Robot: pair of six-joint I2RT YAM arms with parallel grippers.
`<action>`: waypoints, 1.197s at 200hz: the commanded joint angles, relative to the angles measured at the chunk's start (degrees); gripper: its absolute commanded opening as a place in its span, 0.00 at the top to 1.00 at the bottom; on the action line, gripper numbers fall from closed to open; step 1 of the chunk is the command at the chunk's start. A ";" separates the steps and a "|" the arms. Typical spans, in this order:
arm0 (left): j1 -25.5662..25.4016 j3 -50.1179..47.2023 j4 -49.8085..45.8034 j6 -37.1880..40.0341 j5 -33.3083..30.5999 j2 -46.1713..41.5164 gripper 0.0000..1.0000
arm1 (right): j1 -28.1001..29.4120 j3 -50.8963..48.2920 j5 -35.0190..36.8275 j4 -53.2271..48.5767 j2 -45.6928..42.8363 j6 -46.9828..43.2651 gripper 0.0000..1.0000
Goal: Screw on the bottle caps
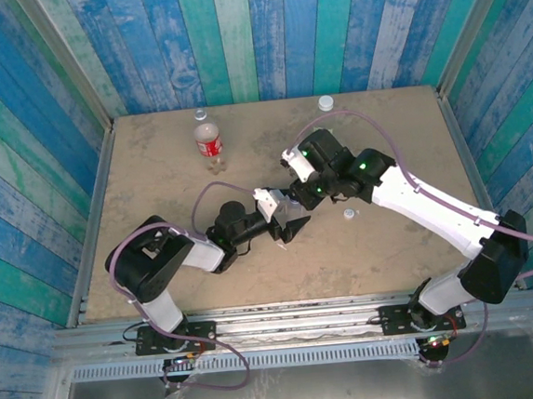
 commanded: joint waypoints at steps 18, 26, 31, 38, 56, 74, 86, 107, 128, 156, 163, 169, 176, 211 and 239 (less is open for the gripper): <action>-0.06 -0.74 2.61 0.05 -0.28 2.71 0.04 | 0.74 1.33 1.16 -1.23 1.68 -0.91 0.67; -0.05 -0.84 2.85 0.05 -0.52 2.94 0.04 | 0.76 1.29 1.30 -1.26 1.81 -0.90 0.67; -0.01 -0.91 2.96 0.05 -0.59 2.94 0.04 | 0.83 1.30 1.41 -1.18 1.89 -0.94 0.67; -0.05 -0.97 2.96 0.13 -0.70 3.09 0.04 | 0.83 1.33 1.46 -1.13 2.01 -1.00 0.67; -0.05 -1.10 3.30 0.12 -0.89 3.43 0.04 | 0.92 1.44 1.68 -1.14 2.56 -1.08 0.67; 0.03 -1.18 3.48 0.04 -0.85 3.63 0.04 | 0.89 1.59 1.66 -1.16 3.00 -1.26 0.68; 0.02 -1.16 3.56 0.03 -0.84 3.72 0.04 | 0.92 1.54 1.67 -1.17 3.22 -1.47 0.68; 0.03 -1.28 3.66 -0.08 -0.90 3.80 0.04 | 0.94 1.65 1.32 -1.11 3.66 -1.43 0.68; 0.13 -1.33 4.11 -0.05 -0.73 4.09 0.04 | 0.97 1.86 0.68 -1.09 3.97 -1.43 0.68; 0.39 -1.45 4.95 -0.43 -0.39 4.37 0.04 | 1.03 1.90 -0.58 -0.86 3.76 -1.83 0.68; 0.42 -1.53 5.13 -0.54 -0.40 4.39 0.04 | 1.04 1.73 -0.84 -0.63 3.67 -1.78 0.68; 0.54 -1.58 5.33 -0.65 -0.37 4.45 0.04 | 1.02 1.64 -0.95 -0.49 3.59 -1.90 0.68; 0.64 -1.69 5.67 -0.84 -0.16 4.48 0.04 | 1.17 1.60 -1.12 -0.40 3.58 -1.93 0.68; 1.29 -2.23 6.82 -1.44 0.16 4.71 0.05 | 1.13 1.26 -1.14 -0.14 3.38 -1.81 0.68; 1.35 -2.19 6.56 -1.20 0.11 4.81 0.07 | 1.03 1.05 -0.71 -0.13 3.22 -1.71 0.68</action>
